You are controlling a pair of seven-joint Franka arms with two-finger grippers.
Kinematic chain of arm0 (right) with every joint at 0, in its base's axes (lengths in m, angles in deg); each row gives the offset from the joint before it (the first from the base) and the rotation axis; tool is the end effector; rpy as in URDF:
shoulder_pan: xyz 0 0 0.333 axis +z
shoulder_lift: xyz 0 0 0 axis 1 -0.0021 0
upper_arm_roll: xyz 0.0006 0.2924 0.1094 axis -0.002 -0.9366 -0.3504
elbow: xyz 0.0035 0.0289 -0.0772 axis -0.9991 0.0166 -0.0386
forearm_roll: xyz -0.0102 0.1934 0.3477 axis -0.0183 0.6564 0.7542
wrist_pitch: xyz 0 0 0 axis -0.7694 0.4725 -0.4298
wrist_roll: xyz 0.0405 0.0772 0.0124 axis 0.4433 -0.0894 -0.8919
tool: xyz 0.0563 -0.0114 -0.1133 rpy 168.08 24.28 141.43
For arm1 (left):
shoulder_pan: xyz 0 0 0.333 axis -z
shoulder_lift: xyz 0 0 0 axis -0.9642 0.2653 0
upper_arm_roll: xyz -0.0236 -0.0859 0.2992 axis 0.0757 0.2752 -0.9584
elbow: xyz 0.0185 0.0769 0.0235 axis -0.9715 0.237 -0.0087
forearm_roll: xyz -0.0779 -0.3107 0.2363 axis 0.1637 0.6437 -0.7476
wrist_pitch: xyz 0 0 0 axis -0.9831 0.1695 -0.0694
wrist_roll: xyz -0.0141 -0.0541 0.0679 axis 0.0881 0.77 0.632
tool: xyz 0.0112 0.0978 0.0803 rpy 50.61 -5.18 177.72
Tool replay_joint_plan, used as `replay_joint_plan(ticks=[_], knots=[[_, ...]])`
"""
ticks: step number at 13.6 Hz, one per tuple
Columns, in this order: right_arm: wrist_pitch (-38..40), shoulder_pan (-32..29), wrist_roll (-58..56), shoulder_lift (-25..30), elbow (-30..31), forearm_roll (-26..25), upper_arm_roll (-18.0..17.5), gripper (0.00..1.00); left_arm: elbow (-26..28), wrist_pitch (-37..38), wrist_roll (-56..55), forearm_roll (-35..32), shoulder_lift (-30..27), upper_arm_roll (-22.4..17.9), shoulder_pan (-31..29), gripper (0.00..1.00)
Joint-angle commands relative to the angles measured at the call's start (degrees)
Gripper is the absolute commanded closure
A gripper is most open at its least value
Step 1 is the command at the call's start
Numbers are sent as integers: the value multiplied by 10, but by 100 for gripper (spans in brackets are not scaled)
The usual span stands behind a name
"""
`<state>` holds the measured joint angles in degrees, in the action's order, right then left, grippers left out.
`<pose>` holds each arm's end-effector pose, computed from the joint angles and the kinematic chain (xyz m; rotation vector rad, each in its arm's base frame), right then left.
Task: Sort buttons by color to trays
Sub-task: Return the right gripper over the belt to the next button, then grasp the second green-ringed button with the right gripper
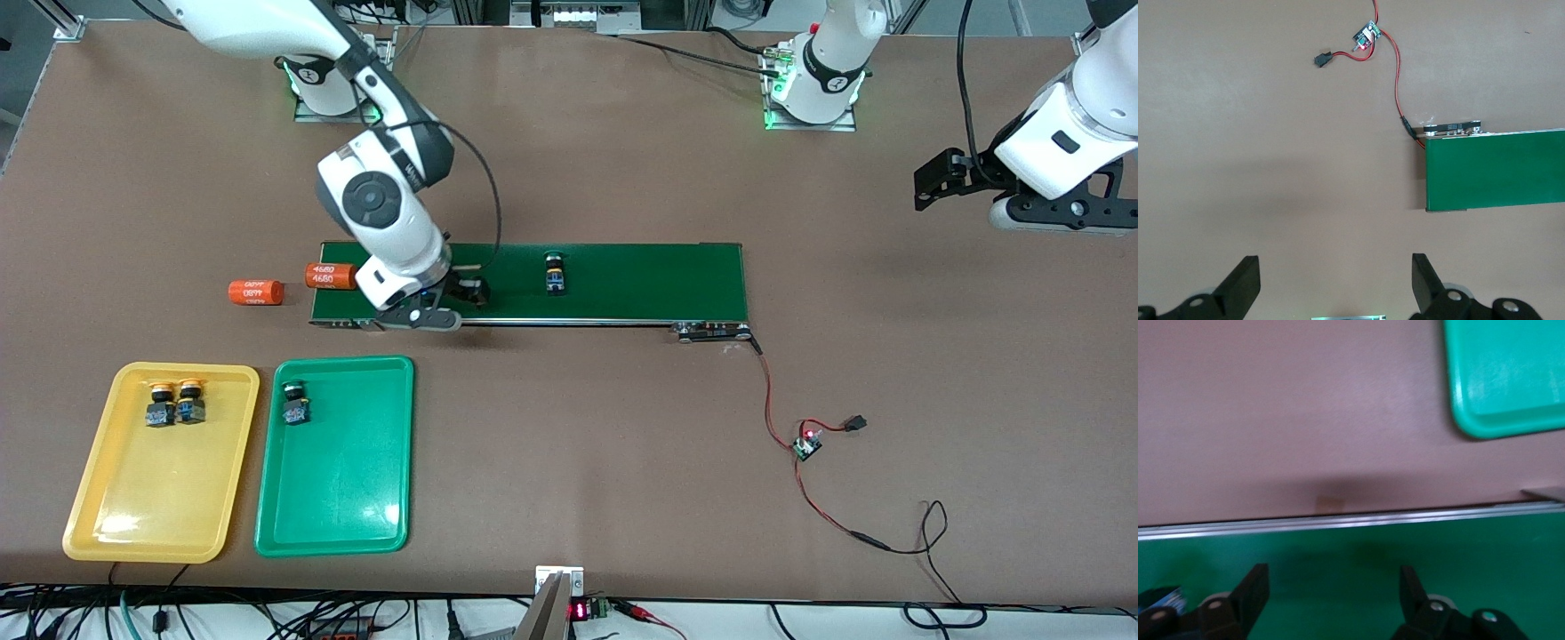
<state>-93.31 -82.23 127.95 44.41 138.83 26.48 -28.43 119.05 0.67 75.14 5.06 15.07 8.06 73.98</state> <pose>0.5334 0.3377 0.2603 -3.0652 0.1451 -0.0203 0.5400 -0.0540 0.5780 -3.1243 0.0720 0.1441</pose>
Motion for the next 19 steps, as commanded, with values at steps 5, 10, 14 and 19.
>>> replay_joint_plan(ticks=[5, 10, 14, 19], knots=[[2, 35, 84, 8, 9, 3, -32, 0, -17, 10, 11, -5, 10, -2, -1, 0], [2, 68, 116, 6, 7, 3, -32, 0, -16, 11, 11, -5, 10, -2, -3, 0], [-3, 87, 135, -12, 6, -7, -31, 0, -16, 12, 11, -5, 10, -2, -3, 0], [-17, 86, 127, -43, 6, -60, -28, 47, -16, 12, 11, -5, 10, -2, -3, 0]])
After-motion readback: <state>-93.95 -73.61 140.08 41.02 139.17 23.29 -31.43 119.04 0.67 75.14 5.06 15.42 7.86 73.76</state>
